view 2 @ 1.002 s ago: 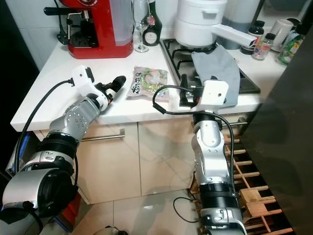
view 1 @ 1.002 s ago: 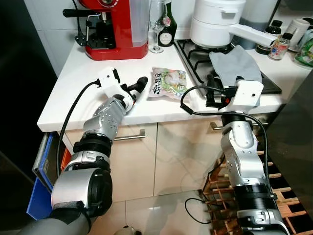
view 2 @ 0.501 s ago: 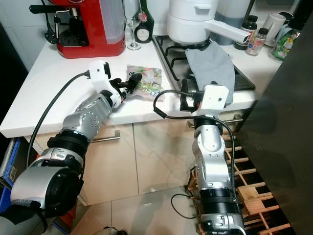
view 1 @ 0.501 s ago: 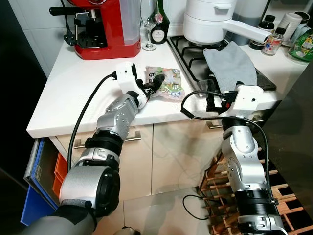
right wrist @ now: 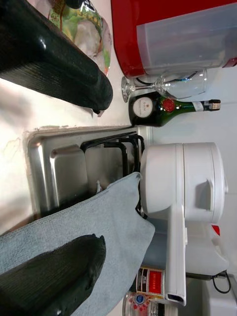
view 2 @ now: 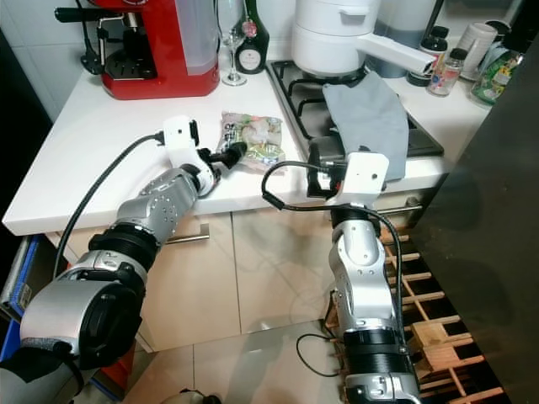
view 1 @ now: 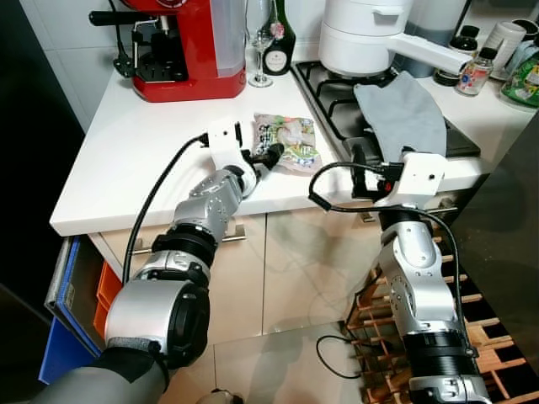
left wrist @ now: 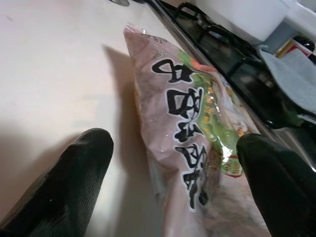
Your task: Restocking fridge
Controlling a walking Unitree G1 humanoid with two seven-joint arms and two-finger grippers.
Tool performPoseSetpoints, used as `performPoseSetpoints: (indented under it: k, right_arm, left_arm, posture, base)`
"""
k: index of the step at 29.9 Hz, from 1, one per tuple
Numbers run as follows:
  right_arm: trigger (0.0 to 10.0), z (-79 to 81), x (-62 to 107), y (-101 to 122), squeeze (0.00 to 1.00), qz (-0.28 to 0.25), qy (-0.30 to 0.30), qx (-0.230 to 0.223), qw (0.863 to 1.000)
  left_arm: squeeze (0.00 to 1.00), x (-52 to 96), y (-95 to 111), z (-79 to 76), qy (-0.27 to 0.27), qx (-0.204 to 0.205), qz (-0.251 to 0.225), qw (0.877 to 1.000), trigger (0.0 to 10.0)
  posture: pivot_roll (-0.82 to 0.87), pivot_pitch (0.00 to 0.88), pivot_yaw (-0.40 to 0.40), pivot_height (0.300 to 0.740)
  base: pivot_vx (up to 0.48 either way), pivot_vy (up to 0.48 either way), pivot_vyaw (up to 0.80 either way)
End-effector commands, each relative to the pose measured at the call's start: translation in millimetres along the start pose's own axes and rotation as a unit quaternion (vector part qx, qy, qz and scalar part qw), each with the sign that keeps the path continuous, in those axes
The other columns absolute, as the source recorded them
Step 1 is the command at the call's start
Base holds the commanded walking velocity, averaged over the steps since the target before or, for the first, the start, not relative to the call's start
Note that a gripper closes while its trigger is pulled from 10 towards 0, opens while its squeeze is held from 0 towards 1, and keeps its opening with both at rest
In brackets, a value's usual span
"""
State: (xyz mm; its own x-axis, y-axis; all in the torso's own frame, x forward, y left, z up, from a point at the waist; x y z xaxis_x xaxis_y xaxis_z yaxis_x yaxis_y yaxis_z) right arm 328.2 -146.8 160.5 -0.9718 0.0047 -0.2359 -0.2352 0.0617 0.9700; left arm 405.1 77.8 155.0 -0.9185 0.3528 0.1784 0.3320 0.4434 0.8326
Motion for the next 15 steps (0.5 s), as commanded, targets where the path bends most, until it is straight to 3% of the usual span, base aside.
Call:
performPoseSetpoints:
  k: [1, 3, 7, 10, 11, 12, 13, 15]
  right_arm:
    - [10.0, 0.4, 1.3, 2, 0.09, 0.0, 0.001, 0.0, 1.0]
    - [10.0, 2.4, 0.8, 1, 0.09, 0.002, 0.004, 0.0, 1.0]
    - [10.0, 3.1, 0.6, 1, 0.09, 0.003, 0.005, -0.001, 1.0]
    - [10.0, 3.8, 0.7, 0, 0.08, 0.005, 0.006, 0.0, 1.0]
    - [10.0, 4.3, 0.9, -1, 0.09, 0.006, 0.007, 0.0, 1.0]
    - [10.0, 4.7, 1.1, -1, 0.09, 0.006, 0.008, 0.0, 1.0]
    - [10.0, 5.2, 1.2, -1, 0.08, 0.007, 0.009, 0.0, 1.0]
    - [10.0, 5.5, 1.3, -2, 0.08, 0.007, 0.009, 0.0, 1.0]
  left_arm:
    - [0.0, -2.7, -13, -10.1, -0.017, 0.014, 0.033, 0.999, 10.0]
    - [0.0, -4.6, -25, -20.2, -0.03, -0.005, 0.059, 0.998, 10.0]
    - [0.0, -4.2, -36, -17.9, -0.014, -0.046, 0.079, 0.996, 10.0]
    - [0.0, -3.4, -45, -14.9, 0.006, -0.04, 0.098, 0.994, 10.0]
    - [0.0, -3.4, -48, -16.2, 0.006, -0.032, 0.104, 0.994, 8.5]
    - [0.0, -3.4, -50, -17.4, 0.005, -0.027, 0.108, 0.994, 8.5]
    - [0.0, -3.4, -52, -18.0, 0.006, -0.025, 0.111, 0.994, 0.0]
    - [0.0, -3.6, -52, -18.4, 0.006, -0.014, 0.109, 0.994, 0.0]
  posture:
    - [-0.1, 0.0, 0.057, 0.74]
    - [-0.1, 0.0, 0.059, 0.74]
    - [-0.1, 0.0, 0.062, 0.74]
    - [-0.1, 0.0, 0.063, 0.74]
    - [-0.1, 0.0, 0.063, 0.74]
    - [-0.1, 0.0, 0.063, 0.74]
    - [-0.11, 0.0, 0.064, 0.74]
    - [-0.11, 0.0, 0.065, 0.74]
  base:
    - [0.0, 0.0, 0.0]
    - [0.0, 0.0, 0.0]
    - [0.0, 0.0, 0.0]
    - [0.0, 0.0, 0.0]
    - [0.0, 0.0, 0.0]
    - [0.0, 0.0, 0.0]
    - [0.0, 0.0, 0.0]
    - [0.0, 0.0, 0.0]
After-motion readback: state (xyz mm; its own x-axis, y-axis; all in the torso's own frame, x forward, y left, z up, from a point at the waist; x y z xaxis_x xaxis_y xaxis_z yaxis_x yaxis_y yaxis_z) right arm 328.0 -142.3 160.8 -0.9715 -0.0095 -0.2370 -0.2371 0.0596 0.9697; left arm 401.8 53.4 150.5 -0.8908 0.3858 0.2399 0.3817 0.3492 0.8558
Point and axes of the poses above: a point about 5 cm out from each wrist's last joint towards the gripper, its own x axis pointing back from the gripper into the wrist, its own y axis along the axis of the wrist's last joint, z = x × y, the point moved 1 cm from there along -x, pointing out of the wrist towards the gripper, and after that the axes turned 7 degrees about x, right-handed, at the moved point
